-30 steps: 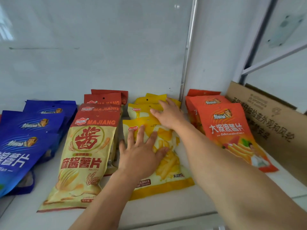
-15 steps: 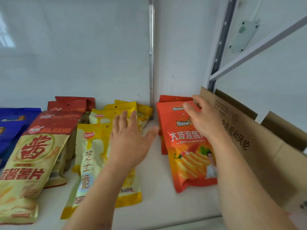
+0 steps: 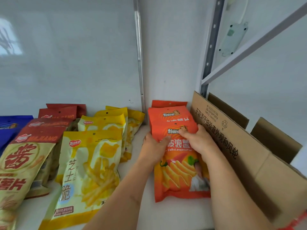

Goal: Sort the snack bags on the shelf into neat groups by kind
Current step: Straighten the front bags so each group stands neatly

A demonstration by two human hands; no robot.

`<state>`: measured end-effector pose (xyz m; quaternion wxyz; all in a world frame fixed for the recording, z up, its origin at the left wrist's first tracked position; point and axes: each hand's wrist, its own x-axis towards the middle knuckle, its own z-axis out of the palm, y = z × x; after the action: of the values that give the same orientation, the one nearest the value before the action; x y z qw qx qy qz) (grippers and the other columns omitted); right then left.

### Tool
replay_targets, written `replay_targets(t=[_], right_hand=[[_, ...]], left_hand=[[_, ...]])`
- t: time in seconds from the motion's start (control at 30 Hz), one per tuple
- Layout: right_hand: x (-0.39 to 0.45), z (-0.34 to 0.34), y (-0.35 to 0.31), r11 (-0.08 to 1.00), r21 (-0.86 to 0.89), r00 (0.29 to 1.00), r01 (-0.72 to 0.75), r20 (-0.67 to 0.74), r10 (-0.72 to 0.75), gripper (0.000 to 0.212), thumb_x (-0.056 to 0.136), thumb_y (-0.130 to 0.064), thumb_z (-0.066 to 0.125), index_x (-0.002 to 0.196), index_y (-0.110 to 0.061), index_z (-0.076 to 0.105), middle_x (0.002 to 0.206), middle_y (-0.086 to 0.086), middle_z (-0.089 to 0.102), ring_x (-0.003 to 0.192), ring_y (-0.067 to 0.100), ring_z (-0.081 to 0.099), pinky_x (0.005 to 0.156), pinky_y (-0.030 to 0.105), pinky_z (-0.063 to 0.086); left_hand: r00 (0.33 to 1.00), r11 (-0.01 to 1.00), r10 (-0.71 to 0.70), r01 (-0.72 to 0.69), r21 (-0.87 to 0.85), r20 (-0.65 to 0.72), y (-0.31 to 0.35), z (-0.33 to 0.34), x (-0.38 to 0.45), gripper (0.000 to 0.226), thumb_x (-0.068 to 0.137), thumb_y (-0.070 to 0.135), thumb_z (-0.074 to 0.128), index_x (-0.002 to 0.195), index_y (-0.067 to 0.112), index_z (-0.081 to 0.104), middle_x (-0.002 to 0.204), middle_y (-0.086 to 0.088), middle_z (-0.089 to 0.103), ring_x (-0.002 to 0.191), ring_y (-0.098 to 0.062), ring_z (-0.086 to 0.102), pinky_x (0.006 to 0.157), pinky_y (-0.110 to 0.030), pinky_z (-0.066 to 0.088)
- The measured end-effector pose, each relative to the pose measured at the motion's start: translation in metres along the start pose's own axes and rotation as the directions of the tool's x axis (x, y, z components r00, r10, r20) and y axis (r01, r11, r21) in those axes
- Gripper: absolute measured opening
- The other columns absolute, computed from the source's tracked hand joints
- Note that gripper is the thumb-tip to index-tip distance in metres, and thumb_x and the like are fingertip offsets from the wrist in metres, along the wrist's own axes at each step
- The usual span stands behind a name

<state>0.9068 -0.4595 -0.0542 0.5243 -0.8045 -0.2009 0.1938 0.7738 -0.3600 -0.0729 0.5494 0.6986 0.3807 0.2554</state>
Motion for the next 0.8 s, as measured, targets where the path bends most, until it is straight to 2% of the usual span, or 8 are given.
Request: replay_targets(t=[0.1, 0.17, 0.3, 0.4, 0.47, 0.53, 0.63, 0.8], right_hand=[[-0.003, 0.001, -0.003, 1.0, 0.004, 0.998, 0.009, 0.067, -0.009, 0.064, 0.08, -0.048, 0.08, 0.13, -0.02, 0.052, 0.111, 0.002, 0.07, 0.091, 0.02, 0.07, 0.08, 0.036, 0.057], [-0.005, 0.0, -0.003, 0.999, -0.011, 0.993, 0.031, 0.11, -0.03, 0.056, 0.08, -0.048, 0.08, 0.124, -0.024, 0.055, 0.104, -0.002, 0.071, 0.088, 0.017, 0.071, 0.073, 0.032, 0.055], [-0.002, -0.002, -0.005, 1.0, 0.009, 0.99, 0.021, 0.141, -0.022, 0.059, 0.079, -0.053, 0.078, 0.125, -0.025, 0.053, 0.1, -0.003, 0.071, 0.086, 0.019, 0.072, 0.079, 0.037, 0.058], [0.003, -0.001, -0.007, 0.999, 0.041, 0.995, 0.032, 0.096, -0.036, 0.072, 0.079, -0.054, 0.078, 0.136, -0.023, 0.046, 0.104, -0.002, 0.068, 0.086, 0.018, 0.07, 0.077, 0.034, 0.056], [0.005, 0.002, -0.006, 0.996, 0.068, 0.995, 0.059, 0.082, -0.064, 0.074, 0.078, -0.054, 0.079, 0.136, -0.022, 0.047, 0.104, -0.003, 0.068, 0.086, 0.017, 0.071, 0.077, 0.034, 0.057], [0.006, 0.006, -0.002, 0.993, 0.088, 0.993, 0.082, 0.072, -0.089, 0.079, 0.073, -0.058, 0.08, 0.136, -0.025, 0.048, 0.108, -0.003, 0.07, 0.088, 0.018, 0.073, 0.082, 0.04, 0.06], [0.006, 0.008, 0.003, 0.984, 0.129, 0.991, 0.12, 0.051, -0.127, 0.079, 0.07, -0.059, 0.082, 0.135, -0.032, 0.046, 0.109, -0.005, 0.071, 0.088, 0.016, 0.075, 0.083, 0.043, 0.061], [0.006, 0.012, 0.002, 0.979, 0.147, 0.988, 0.142, 0.037, -0.149, 0.064, 0.075, -0.05, 0.082, 0.125, -0.039, 0.043, 0.105, -0.008, 0.069, 0.087, 0.015, 0.074, 0.081, 0.038, 0.061]], left_hand=[[1.0, 1.0, 0.009, -0.009, -0.002, 0.002, -0.003, -0.006, 0.003, 0.05, 0.088, 0.048, 0.072, 0.126, 0.019, 0.061, 0.113, -0.001, 0.075, 0.089, -0.014, 0.075, 0.07, -0.028, 0.062], [1.0, 1.0, -0.001, 0.001, 0.014, 0.002, -0.007, -0.011, 0.003, 0.053, 0.086, 0.055, 0.07, 0.125, 0.021, 0.062, 0.111, 0.001, 0.074, 0.087, -0.013, 0.075, 0.066, -0.024, 0.059], [0.998, 0.988, 0.041, -0.033, 0.153, -0.053, -0.014, -0.014, 0.007, 0.097, 0.056, 0.097, 0.054, 0.128, 0.032, 0.058, 0.126, 0.0, 0.067, 0.109, -0.022, 0.069, 0.094, -0.047, 0.057], [0.994, 0.973, 0.09, -0.075, 0.218, -0.058, -0.006, -0.011, 0.012, 0.092, 0.067, 0.092, 0.053, 0.137, 0.033, 0.052, 0.135, 0.002, 0.061, 0.128, -0.027, 0.056, 0.107, -0.053, 0.047], [0.994, 0.986, 0.106, -0.102, 0.13, -0.028, 0.001, -0.012, 0.012, 0.083, 0.068, 0.092, 0.055, 0.131, 0.039, 0.055, 0.124, 0.007, 0.069, 0.116, -0.021, 0.067, 0.096, -0.049, 0.057], [0.993, 0.992, 0.117, -0.117, 0.055, 0.002, 0.004, -0.015, 0.011, 0.059, 0.085, 0.069, 0.064, 0.132, 0.035, 0.056, 0.115, 0.009, 0.073, 0.097, -0.012, 0.074, 0.08, -0.035, 0.064], [0.988, 0.988, 0.152, -0.151, -0.035, 0.01, 0.0, -0.018, 0.013, 0.05, 0.096, 0.046, 0.064, 0.142, 0.032, 0.05, 0.111, 0.01, 0.073, 0.083, -0.005, 0.076, 0.059, -0.016, 0.058], [0.989, 0.988, 0.15, -0.149, -0.038, 0.005, -0.005, -0.017, 0.017, 0.057, 0.094, 0.055, 0.062, 0.145, 0.037, 0.046, 0.12, 0.006, 0.072, 0.092, -0.011, 0.076, 0.074, -0.032, 0.065]])
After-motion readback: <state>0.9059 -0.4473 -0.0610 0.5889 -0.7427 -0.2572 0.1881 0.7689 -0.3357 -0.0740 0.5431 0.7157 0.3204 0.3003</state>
